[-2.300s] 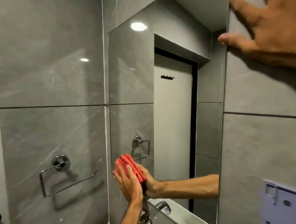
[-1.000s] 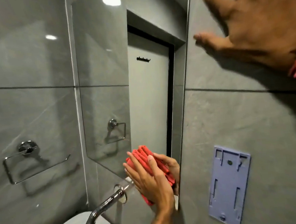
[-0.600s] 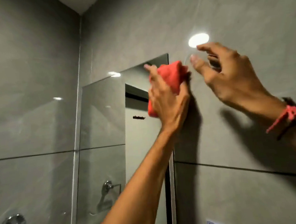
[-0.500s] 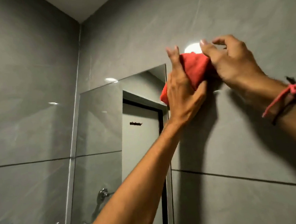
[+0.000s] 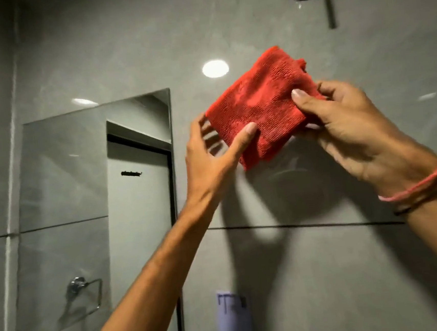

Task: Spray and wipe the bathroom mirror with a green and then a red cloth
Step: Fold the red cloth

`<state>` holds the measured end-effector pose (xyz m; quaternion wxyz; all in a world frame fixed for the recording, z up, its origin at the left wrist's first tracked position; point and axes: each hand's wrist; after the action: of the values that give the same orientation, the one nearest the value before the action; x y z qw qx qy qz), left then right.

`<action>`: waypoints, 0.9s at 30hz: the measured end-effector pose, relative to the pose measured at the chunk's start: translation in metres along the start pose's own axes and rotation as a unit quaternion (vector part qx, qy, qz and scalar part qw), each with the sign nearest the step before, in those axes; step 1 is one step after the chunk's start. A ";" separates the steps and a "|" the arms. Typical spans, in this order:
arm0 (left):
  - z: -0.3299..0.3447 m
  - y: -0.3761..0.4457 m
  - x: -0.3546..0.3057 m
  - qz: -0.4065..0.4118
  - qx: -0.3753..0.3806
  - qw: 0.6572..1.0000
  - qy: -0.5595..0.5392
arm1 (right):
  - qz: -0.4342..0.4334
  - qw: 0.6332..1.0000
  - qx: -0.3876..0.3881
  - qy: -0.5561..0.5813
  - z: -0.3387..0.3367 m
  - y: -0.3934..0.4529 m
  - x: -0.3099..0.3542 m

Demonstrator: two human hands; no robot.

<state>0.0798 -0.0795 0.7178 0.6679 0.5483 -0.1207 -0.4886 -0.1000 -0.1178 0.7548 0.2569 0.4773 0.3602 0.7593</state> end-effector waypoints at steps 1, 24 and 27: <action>0.003 -0.018 -0.001 -0.069 0.043 0.995 -0.054 | 0.010 1.000 -0.009 0.001 -0.015 -0.015 -0.002; -0.069 -0.577 0.123 -0.493 0.363 0.745 0.263 | 0.620 0.689 -0.196 -0.320 -0.353 -0.454 -0.235; -0.094 -0.632 0.135 -0.507 0.475 0.651 0.306 | 0.660 0.636 -0.195 -0.350 -0.368 -0.518 -0.276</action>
<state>-0.1173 -0.0783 0.0949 -0.0360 0.8849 0.1714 -0.4315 -0.2971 -0.1156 0.0906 -0.1188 0.7567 -0.3232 0.5557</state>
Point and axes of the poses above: each hand's wrist, its own y-axis towards the middle knuckle, its own z-axis out of the palm, x = y × z, and after that the axes turned 15 degrees about -x, right-handed
